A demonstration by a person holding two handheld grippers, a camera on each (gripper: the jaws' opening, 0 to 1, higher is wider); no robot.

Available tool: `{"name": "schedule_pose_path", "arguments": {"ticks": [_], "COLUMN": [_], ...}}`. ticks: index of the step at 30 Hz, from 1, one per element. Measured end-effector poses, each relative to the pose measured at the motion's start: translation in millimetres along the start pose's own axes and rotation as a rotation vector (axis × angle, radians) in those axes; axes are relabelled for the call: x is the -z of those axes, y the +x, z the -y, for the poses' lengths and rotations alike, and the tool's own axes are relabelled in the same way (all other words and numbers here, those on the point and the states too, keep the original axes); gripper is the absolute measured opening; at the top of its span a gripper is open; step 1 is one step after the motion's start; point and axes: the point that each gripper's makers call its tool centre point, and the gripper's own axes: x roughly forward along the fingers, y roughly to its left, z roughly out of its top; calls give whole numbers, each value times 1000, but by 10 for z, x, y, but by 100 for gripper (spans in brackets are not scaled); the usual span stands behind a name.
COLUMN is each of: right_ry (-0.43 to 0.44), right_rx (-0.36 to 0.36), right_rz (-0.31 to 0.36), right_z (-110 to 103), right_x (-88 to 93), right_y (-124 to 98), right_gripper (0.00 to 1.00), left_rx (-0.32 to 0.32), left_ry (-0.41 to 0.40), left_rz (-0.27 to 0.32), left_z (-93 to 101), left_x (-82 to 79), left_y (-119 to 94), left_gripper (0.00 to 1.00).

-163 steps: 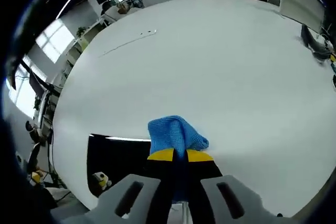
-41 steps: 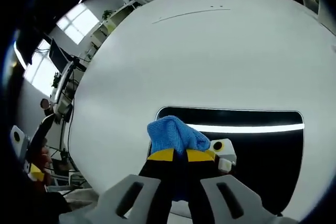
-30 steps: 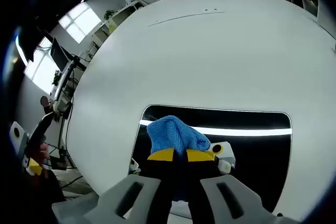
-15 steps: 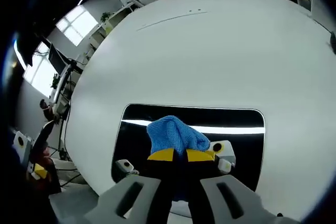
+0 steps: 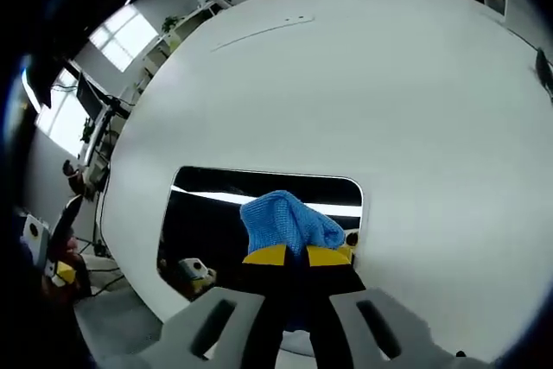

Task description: Wipe the mirror surface with the cleaning cloth until all visible marks leave the cleaned area.

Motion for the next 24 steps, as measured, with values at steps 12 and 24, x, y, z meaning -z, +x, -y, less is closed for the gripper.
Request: {"name": "schedule_pose_path", "arguments": {"ticks": [12, 24], "right_ry": [31, 78], "right_rx": [44, 129], "right_rz": [9, 30], "right_z": [185, 264], "right_x": [40, 27], "right_y": [-105, -110], "right_gripper": [0, 0], "left_rx": [15, 98], "left_ry": [3, 8], "left_rz": [-11, -20], "left_z": [37, -82], "left_x": [53, 6], "left_y": [46, 121], "left_gripper": [99, 99]}}
